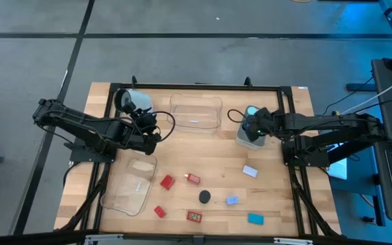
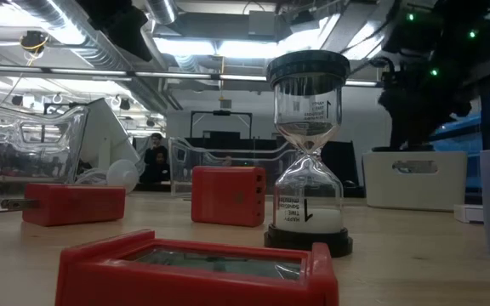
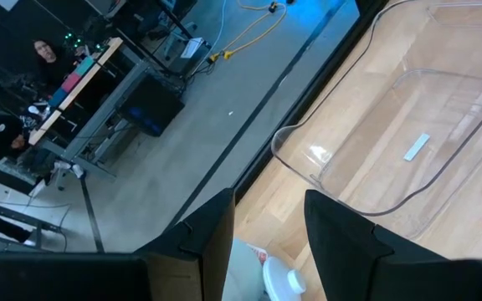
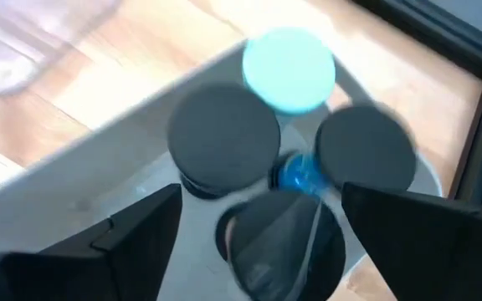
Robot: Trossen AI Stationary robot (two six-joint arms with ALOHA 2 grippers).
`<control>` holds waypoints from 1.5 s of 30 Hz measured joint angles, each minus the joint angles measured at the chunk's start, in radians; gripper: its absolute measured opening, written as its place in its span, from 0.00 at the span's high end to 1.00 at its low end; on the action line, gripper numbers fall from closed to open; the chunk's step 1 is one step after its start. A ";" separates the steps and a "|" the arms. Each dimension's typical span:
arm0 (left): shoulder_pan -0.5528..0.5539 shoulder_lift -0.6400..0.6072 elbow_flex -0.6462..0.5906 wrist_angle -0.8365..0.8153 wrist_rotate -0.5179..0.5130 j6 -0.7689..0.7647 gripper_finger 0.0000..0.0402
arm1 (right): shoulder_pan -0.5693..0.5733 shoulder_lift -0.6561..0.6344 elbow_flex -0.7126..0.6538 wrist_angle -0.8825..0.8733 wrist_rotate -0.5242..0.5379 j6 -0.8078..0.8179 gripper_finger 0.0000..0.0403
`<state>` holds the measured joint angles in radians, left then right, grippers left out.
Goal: Pick & Place Office items
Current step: Put the orange hourglass into the grey bin, then put the white hourglass into the grey bin
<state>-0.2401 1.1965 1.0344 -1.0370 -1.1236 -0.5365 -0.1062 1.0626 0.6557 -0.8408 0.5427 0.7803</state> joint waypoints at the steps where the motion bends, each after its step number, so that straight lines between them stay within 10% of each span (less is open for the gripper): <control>1: 0.000 0.000 0.000 0.000 0.001 0.000 0.64 | 0.000 0.000 0.018 -0.009 0.000 -0.003 0.17; 10: 0.000 0.000 0.000 0.000 0.025 -0.033 0.64 | 0.019 0.000 0.217 -0.035 0.025 -0.044 0.16; 27: 0.000 0.000 0.000 0.001 0.096 -0.083 0.64 | 0.349 0.114 0.218 0.469 -0.235 -0.299 0.20; 45: 0.000 0.000 0.000 0.020 0.232 -0.099 0.64 | 0.409 0.242 0.218 0.520 -0.253 -0.326 0.20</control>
<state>-0.2405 1.1965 1.0344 -1.0168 -0.8921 -0.6351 0.3027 1.3041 0.8738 -0.3211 0.2892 0.4541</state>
